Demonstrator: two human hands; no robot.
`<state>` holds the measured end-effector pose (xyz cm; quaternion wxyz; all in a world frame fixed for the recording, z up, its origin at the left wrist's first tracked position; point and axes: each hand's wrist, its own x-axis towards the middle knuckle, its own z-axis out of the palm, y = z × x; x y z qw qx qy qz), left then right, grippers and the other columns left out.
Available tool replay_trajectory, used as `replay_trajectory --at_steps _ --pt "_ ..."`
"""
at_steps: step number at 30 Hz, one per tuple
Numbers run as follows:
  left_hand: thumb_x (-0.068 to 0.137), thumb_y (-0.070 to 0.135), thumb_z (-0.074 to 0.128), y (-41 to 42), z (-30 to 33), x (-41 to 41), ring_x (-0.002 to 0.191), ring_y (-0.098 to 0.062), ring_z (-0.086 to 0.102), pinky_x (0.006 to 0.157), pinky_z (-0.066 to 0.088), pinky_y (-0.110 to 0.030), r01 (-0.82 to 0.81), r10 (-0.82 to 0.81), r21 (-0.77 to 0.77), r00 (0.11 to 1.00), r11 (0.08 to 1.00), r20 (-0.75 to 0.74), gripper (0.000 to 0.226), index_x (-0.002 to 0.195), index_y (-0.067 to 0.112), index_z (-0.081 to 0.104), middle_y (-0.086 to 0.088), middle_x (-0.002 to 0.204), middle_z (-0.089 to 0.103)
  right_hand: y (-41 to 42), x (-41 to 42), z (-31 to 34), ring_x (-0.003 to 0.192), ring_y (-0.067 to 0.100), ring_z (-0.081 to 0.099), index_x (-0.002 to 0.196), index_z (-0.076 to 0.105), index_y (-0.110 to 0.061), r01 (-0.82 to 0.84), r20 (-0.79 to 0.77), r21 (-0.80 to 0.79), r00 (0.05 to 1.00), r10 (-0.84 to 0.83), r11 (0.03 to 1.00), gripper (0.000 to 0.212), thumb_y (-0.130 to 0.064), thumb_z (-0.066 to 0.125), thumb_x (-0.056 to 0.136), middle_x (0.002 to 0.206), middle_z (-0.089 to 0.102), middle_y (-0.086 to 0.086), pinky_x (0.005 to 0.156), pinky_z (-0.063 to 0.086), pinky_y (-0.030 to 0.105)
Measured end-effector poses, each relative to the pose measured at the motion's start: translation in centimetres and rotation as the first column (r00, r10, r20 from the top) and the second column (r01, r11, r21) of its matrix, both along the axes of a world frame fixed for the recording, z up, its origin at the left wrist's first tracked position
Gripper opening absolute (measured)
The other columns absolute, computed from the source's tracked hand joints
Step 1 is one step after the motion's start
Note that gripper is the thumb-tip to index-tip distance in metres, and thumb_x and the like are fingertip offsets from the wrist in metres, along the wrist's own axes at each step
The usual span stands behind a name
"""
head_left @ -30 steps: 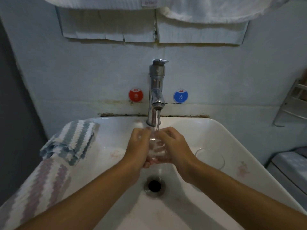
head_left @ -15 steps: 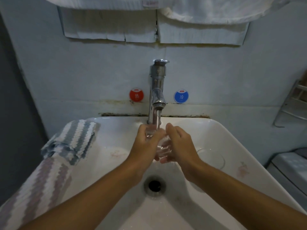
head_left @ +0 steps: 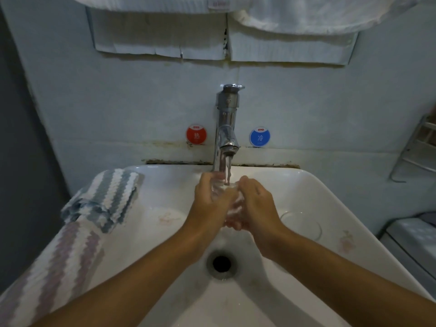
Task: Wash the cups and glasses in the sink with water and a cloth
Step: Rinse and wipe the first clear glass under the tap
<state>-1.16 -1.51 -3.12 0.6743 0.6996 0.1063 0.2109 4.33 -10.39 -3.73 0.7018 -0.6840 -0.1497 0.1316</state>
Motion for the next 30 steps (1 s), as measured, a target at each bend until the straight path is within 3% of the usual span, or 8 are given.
replay_trajectory --at_steps 4,7,10,15,20,23,25,30 --pt "0.101 0.033 0.049 -0.1 -0.2 0.1 0.082 -0.013 0.066 0.048 0.049 -0.014 -0.027 0.028 0.061 0.999 0.998 -0.022 0.022 0.121 0.026 0.046 -0.005 0.115 0.058 -0.1 0.0 0.0 0.076 0.029 0.074 0.111 0.058 -0.012 -0.026 -0.109 0.001 0.994 0.026 1.000 0.037 -0.041 0.035 0.105 0.099 0.071 0.016 0.060 0.060 0.034" --pt "0.103 0.036 0.043 0.5 0.1 0.3 0.080 -0.015 0.068 0.057 0.058 -0.027 -0.083 0.084 0.017 0.995 0.996 -0.055 0.018 0.116 0.025 0.049 -0.002 0.106 0.063 0.0 -0.1 -0.1 0.089 0.030 0.071 0.117 0.056 -0.013 -0.082 -0.089 0.016 0.993 0.083 0.997 0.030 -0.036 0.046 0.102 0.111 0.066 0.015 0.065 0.061 0.036" --pt "0.104 0.039 0.038 1.1 0.2 0.5 0.076 -0.018 0.069 0.061 0.061 -0.036 -0.141 0.137 -0.032 0.985 0.989 -0.106 0.024 0.116 0.024 0.053 -0.001 0.099 0.064 0.2 -0.6 -0.2 0.092 0.025 0.070 0.120 0.052 -0.020 -0.163 -0.012 0.029 0.987 0.163 0.986 0.025 -0.032 0.054 0.098 0.113 0.063 0.009 0.065 0.058 0.029" --pt "0.104 0.042 0.037 1.0 0.0 0.5 0.071 -0.015 0.068 0.054 0.056 -0.024 -0.116 0.112 -0.026 0.986 0.993 -0.126 0.029 0.119 0.023 0.052 -0.003 0.100 0.066 0.4 -0.5 -0.1 0.069 0.018 0.067 0.112 0.054 -0.023 -0.079 0.069 -0.013 0.994 0.080 0.997 0.017 -0.035 0.051 0.100 0.099 0.066 0.009 0.056 0.053 0.025" --pt "0.097 0.038 0.055 0.0 -0.2 0.3 0.066 -0.005 0.065 0.047 0.047 -0.012 -0.012 0.020 0.077 0.994 0.997 -0.110 0.031 0.124 0.030 0.041 0.007 0.097 0.060 -0.1 0.1 0.0 0.078 0.026 0.074 0.115 0.057 -0.019 -0.019 -0.102 -0.036 0.995 0.015 0.999 0.040 -0.048 0.033 0.104 0.101 0.070 0.010 0.065 0.060 0.032" --pt "0.098 0.042 0.051 0.1 -0.5 0.5 0.072 -0.010 0.068 0.045 0.045 -0.014 -0.051 0.063 0.083 0.988 0.995 -0.142 0.031 0.123 0.028 0.041 -0.001 0.104 0.064 -0.2 0.1 0.3 0.075 0.024 0.073 0.116 0.060 -0.016 -0.073 -0.220 -0.050 0.974 0.060 0.996 0.050 -0.053 0.029 0.103 0.098 0.073 0.012 0.064 0.059 0.031" --pt "0.099 0.046 0.047 0.4 -0.6 0.6 0.072 -0.018 0.068 0.044 0.046 -0.020 -0.093 0.098 0.034 0.977 0.995 -0.187 0.034 0.124 0.023 0.041 -0.008 0.107 0.065 -0.3 0.0 0.3 0.070 0.021 0.067 0.116 0.060 -0.015 -0.120 -0.161 -0.093 0.981 0.104 0.988 0.044 -0.051 0.038 0.102 0.096 0.072 0.012 0.053 0.052 0.026" --pt "0.101 0.054 0.033 1.1 -0.5 0.4 0.071 -0.024 0.071 0.050 0.053 -0.027 -0.142 0.120 -0.076 0.963 0.987 -0.242 0.045 0.127 0.018 0.043 -0.008 0.099 0.064 -0.2 -0.4 0.3 0.067 0.013 0.062 0.116 0.055 -0.025 -0.147 0.056 -0.161 0.986 0.157 0.976 0.032 -0.046 0.059 0.092 0.101 0.068 0.006 0.053 0.046 0.022"
